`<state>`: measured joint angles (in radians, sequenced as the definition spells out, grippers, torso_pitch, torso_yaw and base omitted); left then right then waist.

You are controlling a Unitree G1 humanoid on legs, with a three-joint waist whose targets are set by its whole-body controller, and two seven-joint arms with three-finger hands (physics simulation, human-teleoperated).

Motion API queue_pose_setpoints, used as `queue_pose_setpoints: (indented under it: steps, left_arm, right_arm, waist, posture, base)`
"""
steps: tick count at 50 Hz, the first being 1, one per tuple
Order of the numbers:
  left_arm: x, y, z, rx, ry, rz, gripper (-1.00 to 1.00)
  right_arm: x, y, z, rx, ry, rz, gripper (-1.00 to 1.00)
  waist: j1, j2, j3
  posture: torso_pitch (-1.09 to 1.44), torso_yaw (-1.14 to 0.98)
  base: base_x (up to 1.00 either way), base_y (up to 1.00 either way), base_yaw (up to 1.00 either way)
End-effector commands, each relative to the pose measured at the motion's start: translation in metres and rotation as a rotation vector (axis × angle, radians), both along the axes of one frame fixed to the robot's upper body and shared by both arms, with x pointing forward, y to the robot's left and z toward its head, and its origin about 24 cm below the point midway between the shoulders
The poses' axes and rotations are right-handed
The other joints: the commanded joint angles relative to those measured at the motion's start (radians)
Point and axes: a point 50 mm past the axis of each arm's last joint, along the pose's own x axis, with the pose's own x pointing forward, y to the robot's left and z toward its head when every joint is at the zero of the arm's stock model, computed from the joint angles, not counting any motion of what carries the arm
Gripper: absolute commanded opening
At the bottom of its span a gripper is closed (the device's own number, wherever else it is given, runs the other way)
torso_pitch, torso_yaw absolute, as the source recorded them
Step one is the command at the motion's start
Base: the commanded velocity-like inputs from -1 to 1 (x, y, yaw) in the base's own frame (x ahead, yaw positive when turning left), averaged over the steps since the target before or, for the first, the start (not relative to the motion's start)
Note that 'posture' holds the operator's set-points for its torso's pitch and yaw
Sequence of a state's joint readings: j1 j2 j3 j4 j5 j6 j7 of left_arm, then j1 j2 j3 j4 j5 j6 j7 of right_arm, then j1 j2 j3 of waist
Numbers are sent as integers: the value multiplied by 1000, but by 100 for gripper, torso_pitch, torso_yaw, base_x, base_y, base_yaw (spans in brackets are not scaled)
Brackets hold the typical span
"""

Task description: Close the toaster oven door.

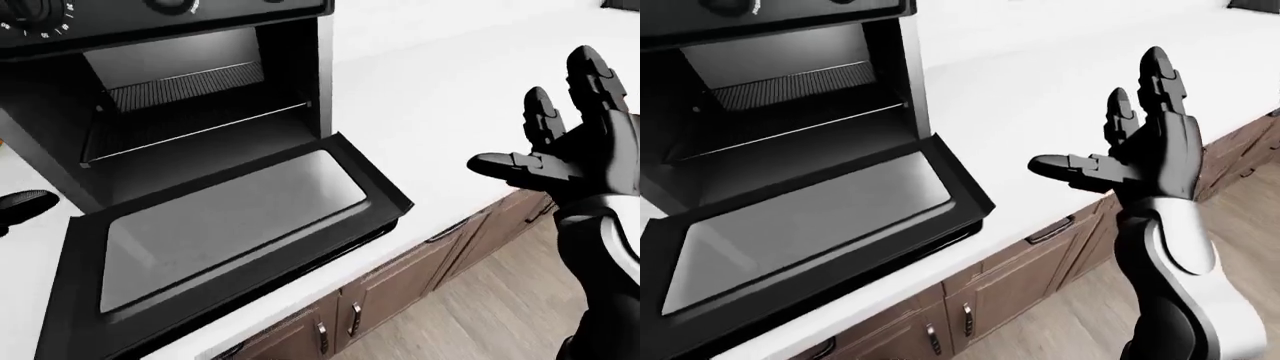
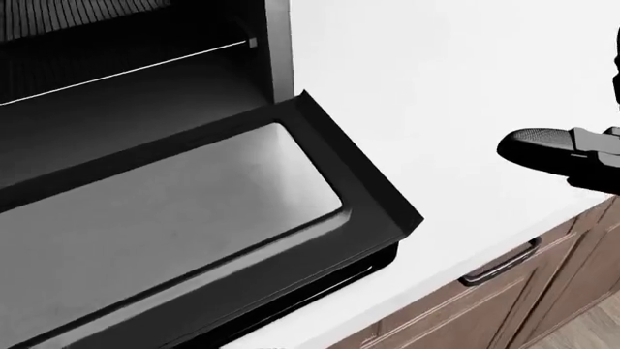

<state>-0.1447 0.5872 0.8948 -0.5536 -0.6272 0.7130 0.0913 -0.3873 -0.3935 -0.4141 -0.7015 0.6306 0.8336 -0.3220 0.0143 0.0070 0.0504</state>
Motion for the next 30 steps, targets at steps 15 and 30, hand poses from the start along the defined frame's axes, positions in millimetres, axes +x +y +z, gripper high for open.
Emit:
queue_pose_setpoints:
  steps: [15, 30]
  left_arm:
    - [-8, -1, 18, 69, -75, 37, 100]
    - [-9, 0, 17, 70, -73, 39, 100]
  right_arm:
    - [-4, 6, 15, -7, -74, 36, 100]
    - [0, 2, 10, 6, -39, 4, 100]
  waist:
    - [28, 73, -15]
    - [-4, -38, 12]
  posture:
    - [0, 0]
    - [0, 0]
  base:
    - [0, 0, 100]
    - [0, 0, 46]
